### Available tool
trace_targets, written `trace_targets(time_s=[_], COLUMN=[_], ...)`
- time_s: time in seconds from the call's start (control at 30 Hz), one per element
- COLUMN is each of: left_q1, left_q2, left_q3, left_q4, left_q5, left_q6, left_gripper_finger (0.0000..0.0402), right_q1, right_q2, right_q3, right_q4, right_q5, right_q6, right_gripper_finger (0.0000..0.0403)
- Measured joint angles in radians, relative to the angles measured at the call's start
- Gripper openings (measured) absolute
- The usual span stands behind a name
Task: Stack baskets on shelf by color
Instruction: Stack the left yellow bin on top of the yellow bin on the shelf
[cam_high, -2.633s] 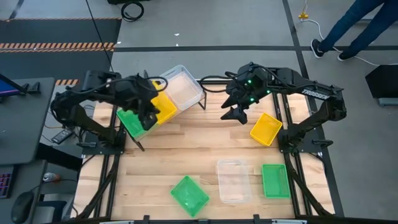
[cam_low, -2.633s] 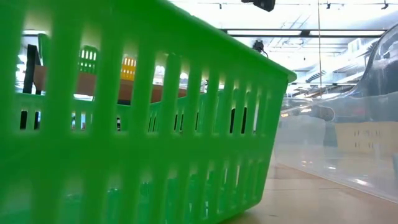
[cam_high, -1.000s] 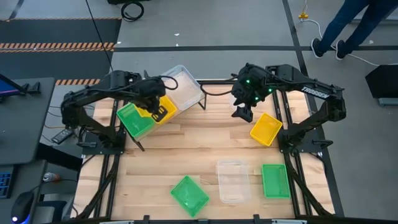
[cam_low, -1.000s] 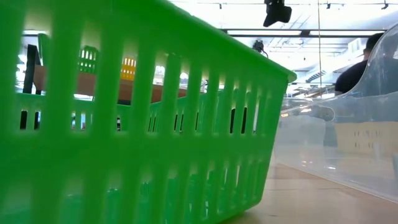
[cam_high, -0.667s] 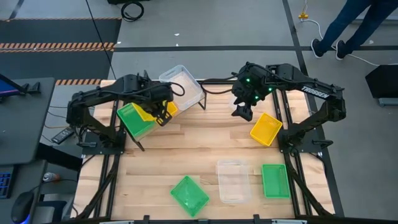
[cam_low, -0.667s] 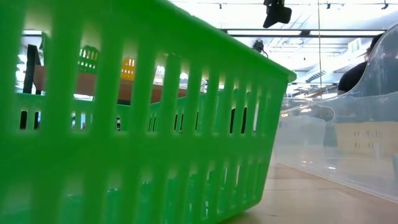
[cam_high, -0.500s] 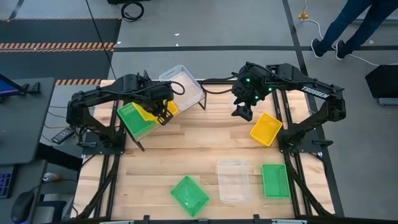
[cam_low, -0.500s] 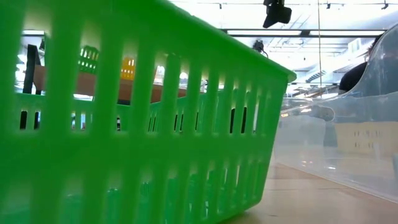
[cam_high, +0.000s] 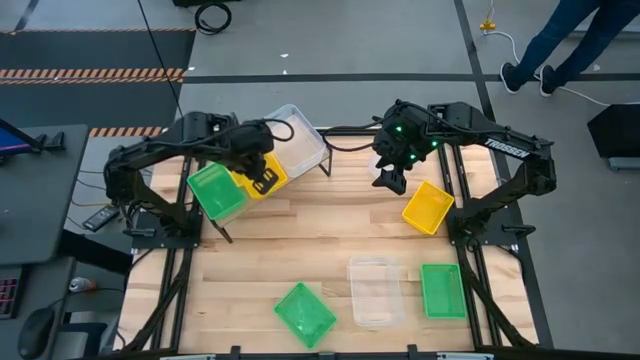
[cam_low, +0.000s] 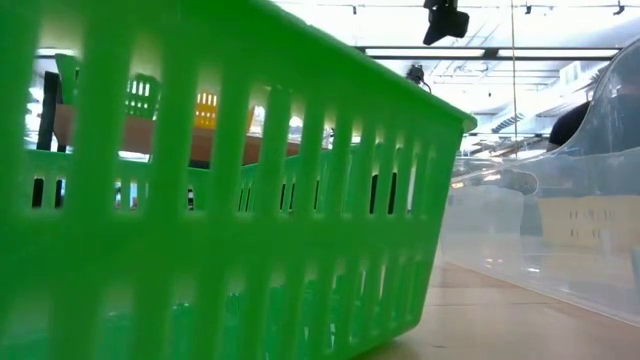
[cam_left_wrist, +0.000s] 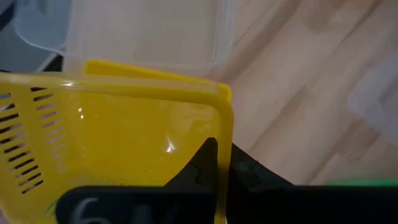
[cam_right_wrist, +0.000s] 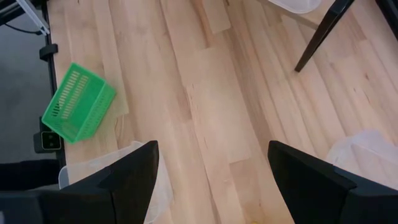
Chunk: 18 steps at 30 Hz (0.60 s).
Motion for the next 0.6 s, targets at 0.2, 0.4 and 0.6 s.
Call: trace_targets(time_s=[0.2, 0.4, 0.6], left_q1=[-0.008, 0.002, 0.008], left_q2=[0.053, 0.109, 0.13], left_q3=[-0.02, -0.02, -0.019], left_q4=[0.009, -0.034, -0.05], left_q5=[0.004, 0.001, 0.002], left_q6=[0.049, 0.118, 0.18], left_gripper_finger=[0.0009, 0.0009, 0.0011], right_q1=[0.0, 0.0, 0.0], right_q2=[0.0, 0.0, 0.0], right_q3=[0.0, 0.0, 0.0], right_q4=[0.0, -0.008, -0.017], right_q5=[0.0, 0.0, 0.0], right_q6=[0.001, 0.006, 0.008], right_gripper_finger=[0.0307, 0.0307, 0.0307])
